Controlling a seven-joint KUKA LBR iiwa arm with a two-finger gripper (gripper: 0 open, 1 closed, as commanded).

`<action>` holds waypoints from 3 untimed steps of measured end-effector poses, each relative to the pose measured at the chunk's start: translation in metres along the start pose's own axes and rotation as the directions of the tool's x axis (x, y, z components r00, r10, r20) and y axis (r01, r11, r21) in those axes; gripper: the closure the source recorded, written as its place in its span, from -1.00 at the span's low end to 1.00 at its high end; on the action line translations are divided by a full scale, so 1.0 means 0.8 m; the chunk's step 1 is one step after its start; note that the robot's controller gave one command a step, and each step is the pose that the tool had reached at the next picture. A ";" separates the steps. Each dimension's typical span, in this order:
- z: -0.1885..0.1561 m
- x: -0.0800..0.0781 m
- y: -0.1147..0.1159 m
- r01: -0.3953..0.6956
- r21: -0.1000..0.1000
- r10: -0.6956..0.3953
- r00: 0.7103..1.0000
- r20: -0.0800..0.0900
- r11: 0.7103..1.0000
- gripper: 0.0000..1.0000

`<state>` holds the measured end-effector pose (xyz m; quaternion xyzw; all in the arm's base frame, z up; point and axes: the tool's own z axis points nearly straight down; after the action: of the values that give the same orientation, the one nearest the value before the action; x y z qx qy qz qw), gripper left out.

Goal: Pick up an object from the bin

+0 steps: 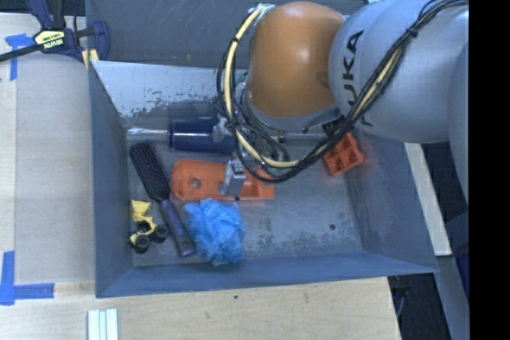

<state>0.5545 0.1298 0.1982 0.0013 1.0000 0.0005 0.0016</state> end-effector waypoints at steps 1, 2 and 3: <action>0.000 0.000 0.000 0.000 0.000 0.000 1.000 0.000 1.000 -1.00; 0.020 0.006 0.019 -0.019 0.000 0.019 1.000 0.001 1.000 1.00; 0.020 0.006 0.019 -0.019 0.000 0.019 1.000 0.001 1.000 1.00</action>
Offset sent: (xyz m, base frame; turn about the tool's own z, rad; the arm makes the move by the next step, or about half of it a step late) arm -0.0050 0.0155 -0.0161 0.0205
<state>0.5501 0.1451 0.1825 0.0110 0.9999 0.0008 0.0020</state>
